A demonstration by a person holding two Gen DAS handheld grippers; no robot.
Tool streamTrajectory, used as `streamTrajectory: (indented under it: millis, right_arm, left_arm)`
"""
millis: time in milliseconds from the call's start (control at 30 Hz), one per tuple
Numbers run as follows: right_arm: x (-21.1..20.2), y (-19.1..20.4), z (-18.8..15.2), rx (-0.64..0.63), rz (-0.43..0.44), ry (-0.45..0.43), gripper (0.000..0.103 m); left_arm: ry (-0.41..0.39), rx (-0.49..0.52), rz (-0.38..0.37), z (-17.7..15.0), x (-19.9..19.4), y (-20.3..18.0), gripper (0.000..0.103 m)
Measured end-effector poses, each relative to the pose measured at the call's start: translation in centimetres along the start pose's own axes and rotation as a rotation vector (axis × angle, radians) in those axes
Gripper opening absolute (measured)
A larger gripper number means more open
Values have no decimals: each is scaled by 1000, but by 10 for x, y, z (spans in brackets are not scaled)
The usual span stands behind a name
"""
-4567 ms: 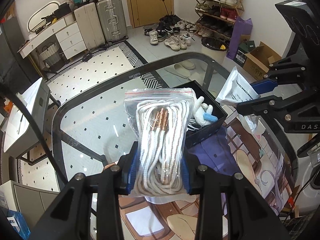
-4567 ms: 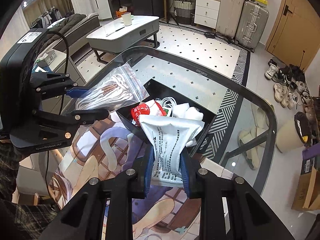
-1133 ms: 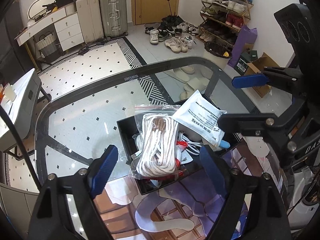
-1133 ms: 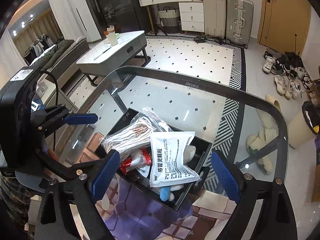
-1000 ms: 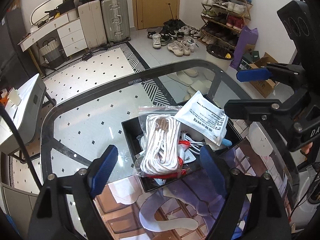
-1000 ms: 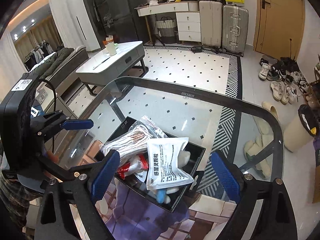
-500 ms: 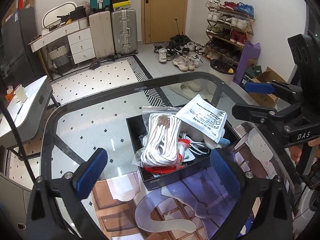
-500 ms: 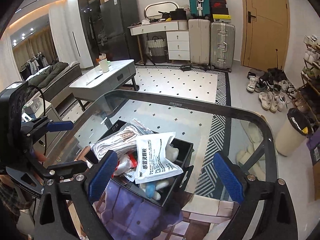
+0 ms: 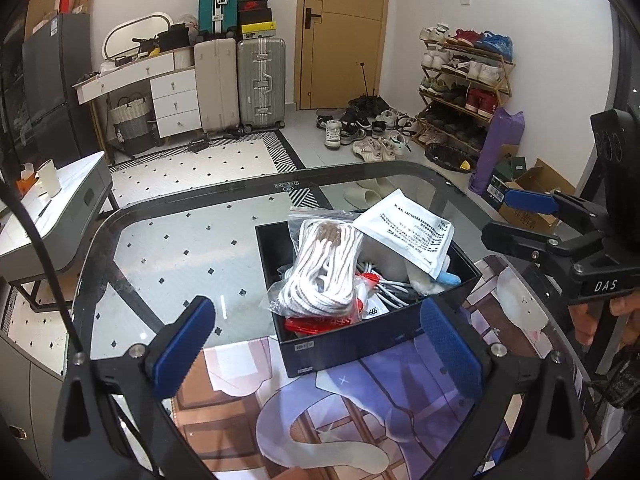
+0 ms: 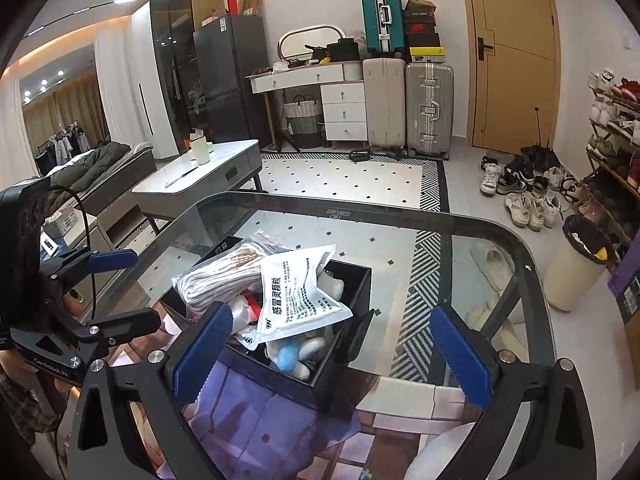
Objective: Organize soft objects
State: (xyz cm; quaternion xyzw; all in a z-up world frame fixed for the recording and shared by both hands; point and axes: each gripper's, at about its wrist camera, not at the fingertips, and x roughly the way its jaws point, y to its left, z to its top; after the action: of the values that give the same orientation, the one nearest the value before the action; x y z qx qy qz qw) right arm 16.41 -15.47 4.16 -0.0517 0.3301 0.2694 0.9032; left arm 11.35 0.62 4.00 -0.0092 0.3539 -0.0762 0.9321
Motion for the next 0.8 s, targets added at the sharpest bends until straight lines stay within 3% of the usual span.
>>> streamTrajectory:
  millis: [367,533,800]
  right_arm:
    - [0,-2,-28,15,-6,-48,101]
    - [3,-9,-38,46,-5,-60,101]
    - [10,-14,-52,65,-8,-64,101]
  left_arm:
    - [-87,-70,9,-21,-4,7,103]
    - [-81,-126,5,-30,1,11,103]
    - [-112,-104,33,-43,7,7,103]
